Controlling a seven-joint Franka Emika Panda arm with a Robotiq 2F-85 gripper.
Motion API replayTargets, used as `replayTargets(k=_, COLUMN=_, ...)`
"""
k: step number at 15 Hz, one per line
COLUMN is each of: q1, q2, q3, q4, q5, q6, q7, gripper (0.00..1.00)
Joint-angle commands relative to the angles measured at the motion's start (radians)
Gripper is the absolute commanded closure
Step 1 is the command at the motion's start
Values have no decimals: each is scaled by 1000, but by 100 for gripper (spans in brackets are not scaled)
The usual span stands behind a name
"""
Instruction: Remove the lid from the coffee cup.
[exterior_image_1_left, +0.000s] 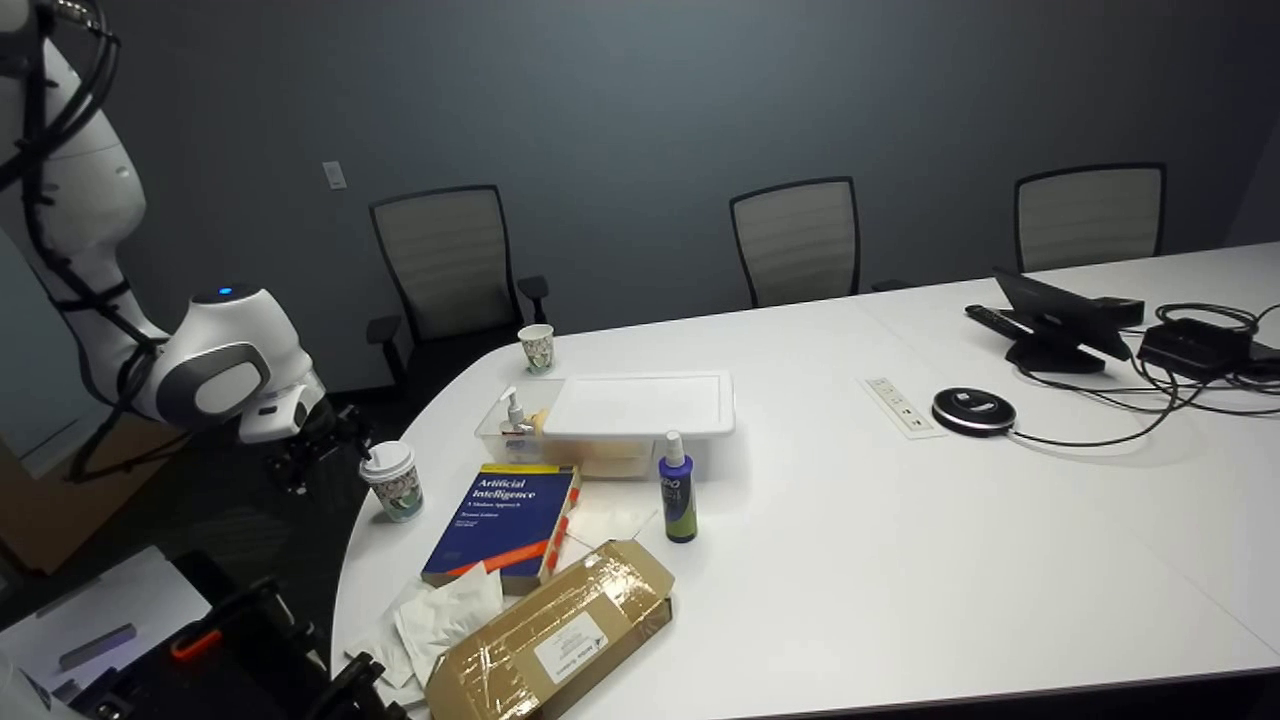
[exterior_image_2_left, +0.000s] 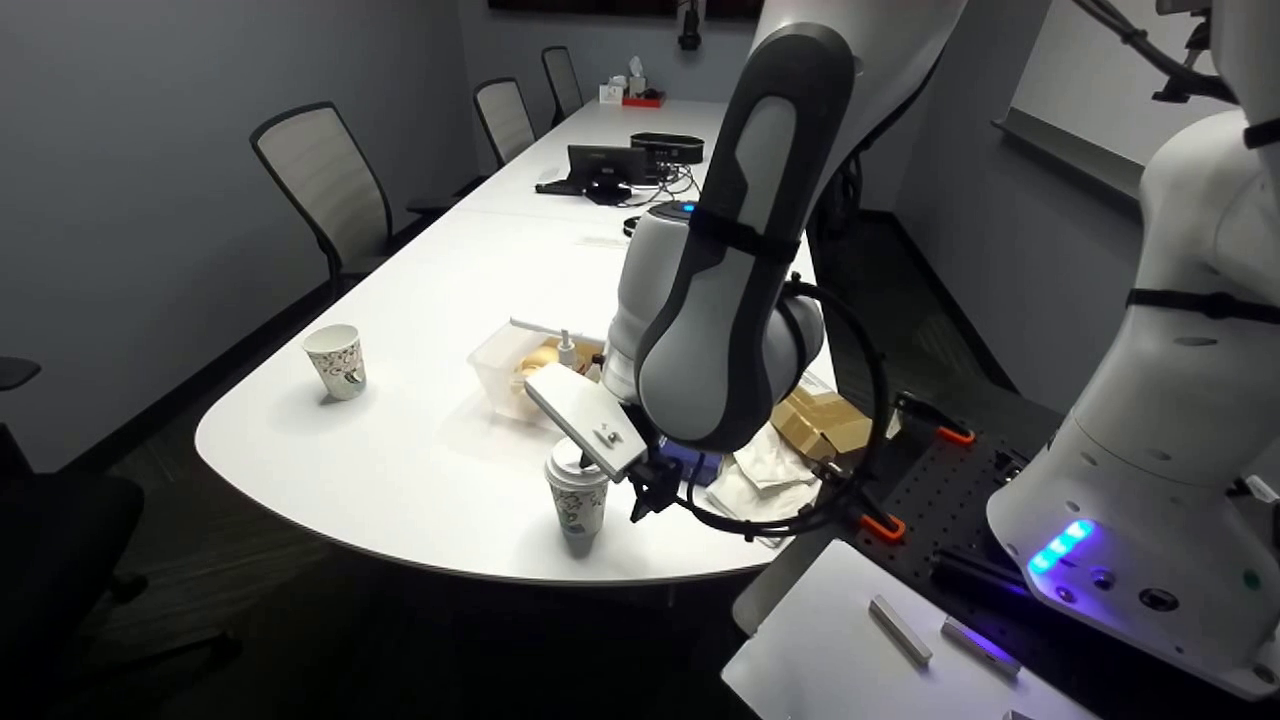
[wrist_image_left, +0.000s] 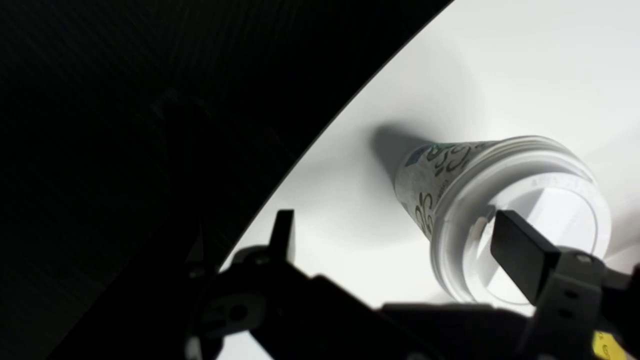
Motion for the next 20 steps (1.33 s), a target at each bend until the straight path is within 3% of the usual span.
replayTargets(k=1, q1=16, q2=-27, q3=-12, q4=-18, q5=1, q6=24, q7=23, gripper=0)
replayTargets(k=5, q1=-8, q2=-17, q3=2, q4=-11, q5=0, q6=27, q7=17, gripper=0)
replayTargets(k=9, q1=14, q2=-15, q3=-29, q4=-7, q5=-2, q6=15, q7=16, gripper=0)
replayTargets(k=14, q1=-26, q2=-2, q3=-3, q4=11, q5=-10, q6=6, q7=8, gripper=0)
replayTargets(k=20, q1=-23, q2=-12, q3=6, q4=3, q5=-6, q6=0, q7=16, gripper=0)
